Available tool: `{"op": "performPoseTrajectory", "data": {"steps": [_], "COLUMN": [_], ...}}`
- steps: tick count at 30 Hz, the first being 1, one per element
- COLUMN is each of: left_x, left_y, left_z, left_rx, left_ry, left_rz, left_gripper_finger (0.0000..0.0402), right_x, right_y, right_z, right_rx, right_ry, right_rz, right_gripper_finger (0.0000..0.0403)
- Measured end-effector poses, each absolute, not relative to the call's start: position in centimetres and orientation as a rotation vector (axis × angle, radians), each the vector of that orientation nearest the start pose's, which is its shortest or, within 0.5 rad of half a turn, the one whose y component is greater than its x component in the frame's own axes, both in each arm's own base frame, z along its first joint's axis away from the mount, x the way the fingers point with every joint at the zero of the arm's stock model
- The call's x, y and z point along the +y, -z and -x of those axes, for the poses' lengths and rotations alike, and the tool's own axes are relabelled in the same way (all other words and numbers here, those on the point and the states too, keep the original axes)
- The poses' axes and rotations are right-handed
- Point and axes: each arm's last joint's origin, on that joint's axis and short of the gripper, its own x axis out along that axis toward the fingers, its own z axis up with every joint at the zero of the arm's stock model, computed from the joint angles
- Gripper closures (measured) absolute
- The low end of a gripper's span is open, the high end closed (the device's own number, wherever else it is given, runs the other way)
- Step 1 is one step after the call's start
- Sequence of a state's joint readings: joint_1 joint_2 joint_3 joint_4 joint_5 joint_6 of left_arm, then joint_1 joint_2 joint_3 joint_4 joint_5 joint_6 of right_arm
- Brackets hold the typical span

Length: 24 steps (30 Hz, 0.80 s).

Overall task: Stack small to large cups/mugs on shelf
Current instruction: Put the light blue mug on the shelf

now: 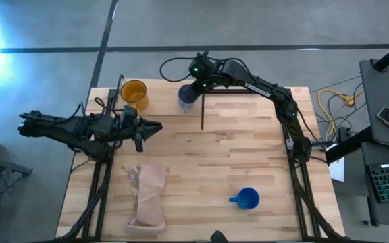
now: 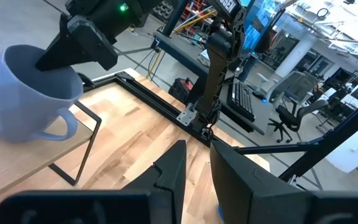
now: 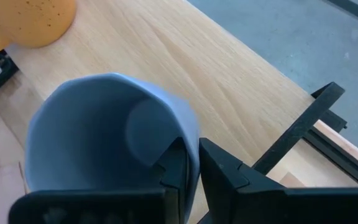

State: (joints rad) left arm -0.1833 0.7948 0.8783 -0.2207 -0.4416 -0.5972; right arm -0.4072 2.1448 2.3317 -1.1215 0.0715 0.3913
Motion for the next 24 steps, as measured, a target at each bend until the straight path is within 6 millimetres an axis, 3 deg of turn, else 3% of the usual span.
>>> {"op": "performPoseTrajectory", "data": {"steps": [9, 24], "left_x": [-1.85, -1.87], "left_y": [-35.87, -35.68], "left_z": [-16.72, -16.96], "left_rx": [0.054, 0.067], "left_ry": [-0.290, -0.298], "left_rz": [0.549, 0.543], "left_gripper_finger": [0.0343, 0.0343], "right_x": [-18.05, -18.13], "right_y": [-34.21, -34.41], "right_z": [-41.38, -41.51], "right_rx": [0.867, 0.844], "right_ry": [0.609, 0.609], "right_rz": [-0.527, -0.528], "right_gripper_finger": [0.0366, 0.0297]}}
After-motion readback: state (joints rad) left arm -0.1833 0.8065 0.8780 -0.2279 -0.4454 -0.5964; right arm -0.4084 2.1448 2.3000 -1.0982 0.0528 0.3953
